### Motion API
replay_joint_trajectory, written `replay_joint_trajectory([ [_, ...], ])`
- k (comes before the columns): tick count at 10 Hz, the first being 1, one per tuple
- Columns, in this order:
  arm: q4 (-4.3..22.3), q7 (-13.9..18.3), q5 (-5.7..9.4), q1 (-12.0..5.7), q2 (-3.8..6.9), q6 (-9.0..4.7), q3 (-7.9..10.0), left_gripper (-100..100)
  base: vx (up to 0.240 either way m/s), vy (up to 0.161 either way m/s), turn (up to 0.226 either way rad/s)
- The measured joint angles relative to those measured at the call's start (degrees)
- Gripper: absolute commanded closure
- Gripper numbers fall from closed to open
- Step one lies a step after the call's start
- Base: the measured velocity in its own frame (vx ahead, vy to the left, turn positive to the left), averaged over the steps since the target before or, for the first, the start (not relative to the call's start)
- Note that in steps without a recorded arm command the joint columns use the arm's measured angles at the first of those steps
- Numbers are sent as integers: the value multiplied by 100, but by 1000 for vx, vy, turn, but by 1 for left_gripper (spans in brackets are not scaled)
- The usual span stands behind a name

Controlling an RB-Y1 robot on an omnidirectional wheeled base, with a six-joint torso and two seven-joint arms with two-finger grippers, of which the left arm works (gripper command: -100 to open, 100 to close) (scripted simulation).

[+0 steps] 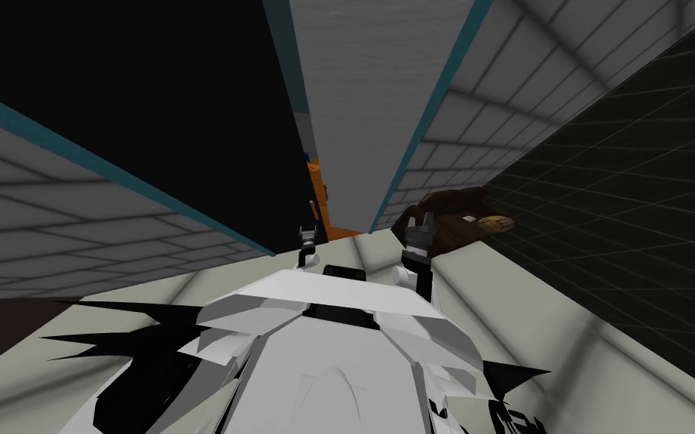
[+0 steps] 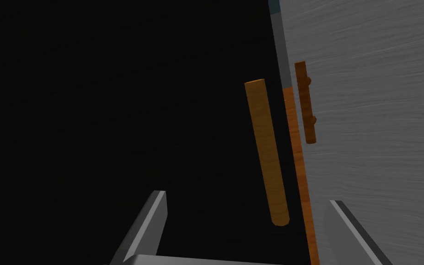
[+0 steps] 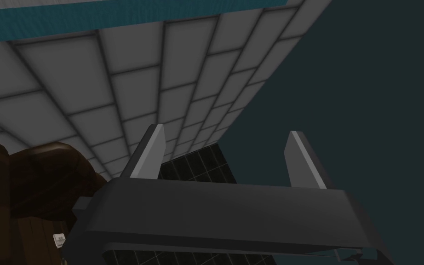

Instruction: Push the door open

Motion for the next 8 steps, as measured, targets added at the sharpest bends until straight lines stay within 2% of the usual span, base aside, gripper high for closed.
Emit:
replay_joint_trajectory([
  [1,147,91,53,-47,-5,-61,-4,-100,71,71,-151],
  [2,187,170,138,-46,-45,-65,0,-100,56,66,-60],
  [5,477,353,266,-154,-90,-160,-3,-100,64,60,-91],
  [8,829,565,460,-301,-215,-266,2,-100,72,77,-97],
])
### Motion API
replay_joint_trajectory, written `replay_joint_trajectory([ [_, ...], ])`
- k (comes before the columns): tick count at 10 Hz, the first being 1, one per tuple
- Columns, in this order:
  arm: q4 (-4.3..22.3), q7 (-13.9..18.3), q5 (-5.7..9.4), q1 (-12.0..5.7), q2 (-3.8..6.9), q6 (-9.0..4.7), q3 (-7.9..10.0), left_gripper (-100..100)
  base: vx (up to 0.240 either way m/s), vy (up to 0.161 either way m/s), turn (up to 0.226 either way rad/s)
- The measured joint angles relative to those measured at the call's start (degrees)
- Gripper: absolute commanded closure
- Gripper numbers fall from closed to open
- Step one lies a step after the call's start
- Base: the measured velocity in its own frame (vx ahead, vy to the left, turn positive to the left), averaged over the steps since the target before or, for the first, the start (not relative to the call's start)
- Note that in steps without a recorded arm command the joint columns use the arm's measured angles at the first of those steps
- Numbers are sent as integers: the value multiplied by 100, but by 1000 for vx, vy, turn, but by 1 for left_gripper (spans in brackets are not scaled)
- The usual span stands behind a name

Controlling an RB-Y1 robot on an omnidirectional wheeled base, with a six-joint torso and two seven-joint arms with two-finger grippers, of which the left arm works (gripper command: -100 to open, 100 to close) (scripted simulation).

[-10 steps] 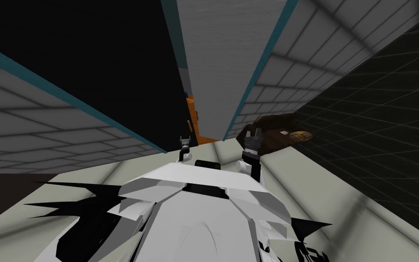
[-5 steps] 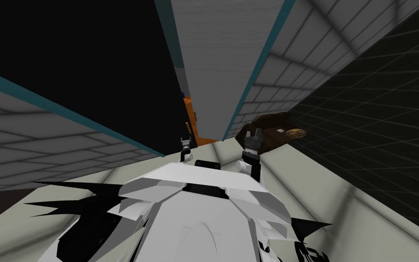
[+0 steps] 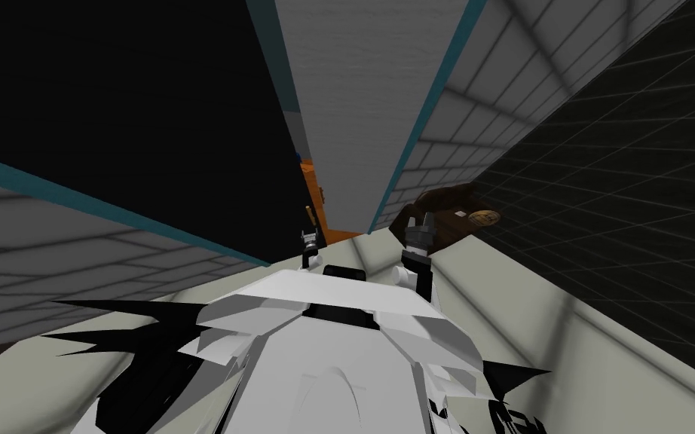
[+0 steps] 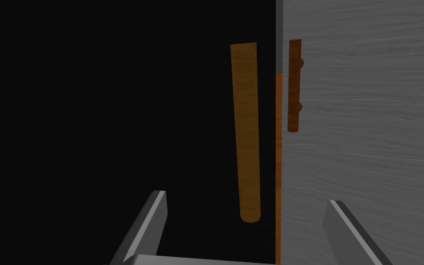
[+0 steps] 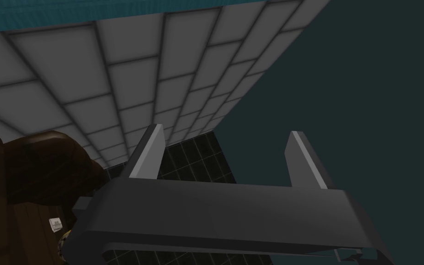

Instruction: Push the door open

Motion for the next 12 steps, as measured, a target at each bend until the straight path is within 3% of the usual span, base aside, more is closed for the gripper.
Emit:
replay_joint_trajectory([
  [6,502,322,243,-181,-183,-184,-8,-100,54,60,-58],
  [8,600,397,249,-201,48,-235,-1,-100,153,80,-22],
  [10,570,380,265,-202,145,-205,22,-100,182,85,-21],
  [12,568,396,277,-189,175,-200,37,-100,193,87,-25],
])
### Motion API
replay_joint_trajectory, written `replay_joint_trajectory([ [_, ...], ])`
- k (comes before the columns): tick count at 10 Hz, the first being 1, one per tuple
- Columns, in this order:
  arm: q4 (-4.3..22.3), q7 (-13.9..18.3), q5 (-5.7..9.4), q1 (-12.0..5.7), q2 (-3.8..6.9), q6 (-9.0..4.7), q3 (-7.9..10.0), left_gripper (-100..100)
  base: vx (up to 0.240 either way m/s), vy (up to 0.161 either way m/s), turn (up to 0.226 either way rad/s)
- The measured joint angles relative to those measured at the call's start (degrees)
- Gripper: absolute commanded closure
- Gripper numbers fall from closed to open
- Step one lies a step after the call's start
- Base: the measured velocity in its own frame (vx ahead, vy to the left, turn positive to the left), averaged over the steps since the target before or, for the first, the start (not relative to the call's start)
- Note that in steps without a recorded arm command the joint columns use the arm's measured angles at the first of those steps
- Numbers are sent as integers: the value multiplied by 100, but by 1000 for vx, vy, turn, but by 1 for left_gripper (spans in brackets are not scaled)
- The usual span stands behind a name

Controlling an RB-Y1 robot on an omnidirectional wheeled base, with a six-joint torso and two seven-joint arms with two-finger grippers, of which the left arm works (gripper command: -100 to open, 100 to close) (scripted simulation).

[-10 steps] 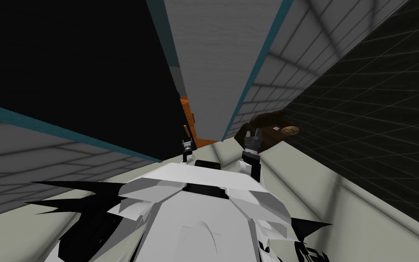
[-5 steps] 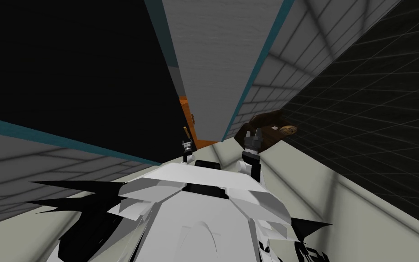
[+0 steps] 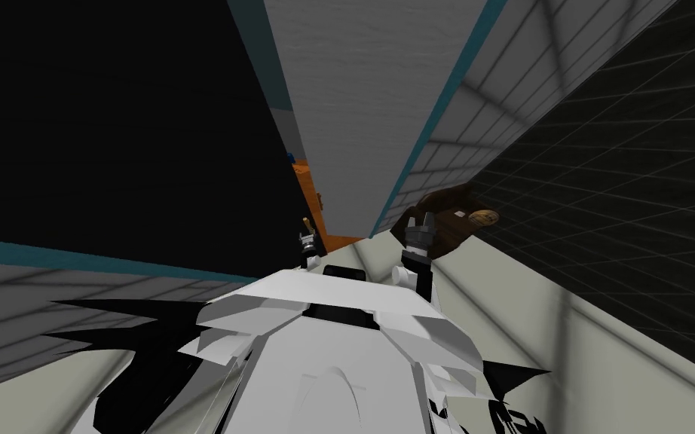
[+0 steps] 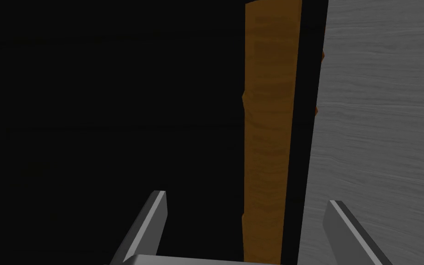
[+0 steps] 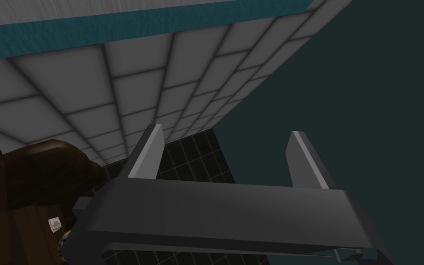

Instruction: Push the door open

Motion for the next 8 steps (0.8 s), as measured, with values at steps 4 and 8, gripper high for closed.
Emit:
replay_joint_trajectory([
  [4,27,41,17,3,-167,-14,22,100,92,56,-10],
  [8,22,46,19,-19,-151,6,24,100,-8,-7,-5],
])
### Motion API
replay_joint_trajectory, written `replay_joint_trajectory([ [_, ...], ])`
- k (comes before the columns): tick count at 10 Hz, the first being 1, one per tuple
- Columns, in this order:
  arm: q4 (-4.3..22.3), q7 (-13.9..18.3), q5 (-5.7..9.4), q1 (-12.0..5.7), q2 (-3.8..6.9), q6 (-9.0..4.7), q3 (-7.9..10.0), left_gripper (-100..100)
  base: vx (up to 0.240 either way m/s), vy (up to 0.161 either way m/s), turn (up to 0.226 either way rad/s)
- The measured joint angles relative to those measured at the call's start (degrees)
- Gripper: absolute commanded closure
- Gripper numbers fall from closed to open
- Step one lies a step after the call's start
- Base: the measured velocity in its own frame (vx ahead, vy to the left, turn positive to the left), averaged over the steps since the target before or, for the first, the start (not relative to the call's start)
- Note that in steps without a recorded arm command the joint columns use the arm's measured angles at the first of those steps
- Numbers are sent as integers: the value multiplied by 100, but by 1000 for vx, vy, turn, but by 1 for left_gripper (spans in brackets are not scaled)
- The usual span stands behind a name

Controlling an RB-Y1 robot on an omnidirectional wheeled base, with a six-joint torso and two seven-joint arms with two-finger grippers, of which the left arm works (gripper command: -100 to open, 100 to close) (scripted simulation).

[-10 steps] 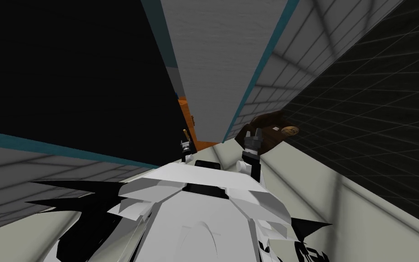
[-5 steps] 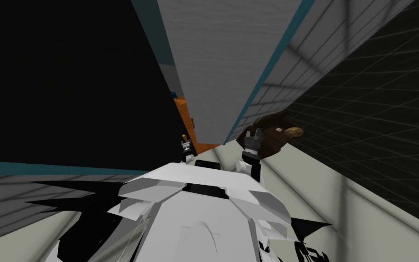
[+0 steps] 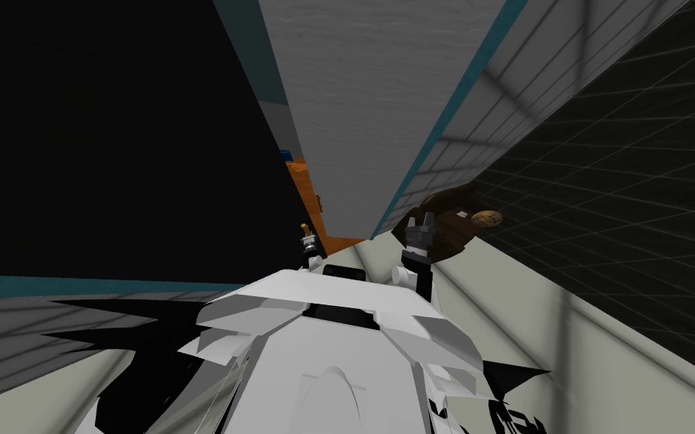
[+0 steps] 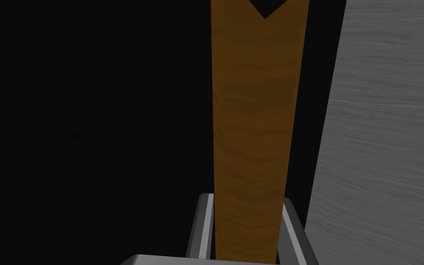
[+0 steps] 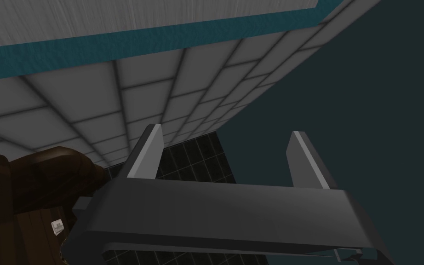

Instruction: Push the door open

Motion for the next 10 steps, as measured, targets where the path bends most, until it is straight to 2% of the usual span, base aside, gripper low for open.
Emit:
replay_joint_trajectory([
  [2,1,-2,-1,1,-1,0,-1,100,18,19,-40],
  [3,-37,-59,26,28,13,47,71,100,58,70,-73],
  [4,165,-28,38,-66,77,-15,134,100,38,48,-38],
  [6,213,-52,69,-109,140,-72,262,100,35,46,-13],
  [7,186,-57,75,-67,165,-109,318,100,24,51,-15],
  [8,108,-110,98,-33,173,-83,384,100,23,32,-28],
  [9,209,-127,115,-131,195,-90,434,100,36,28,-43],
  [10,211,-134,117,-117,192,-123,468,100,31,20,-32],
])
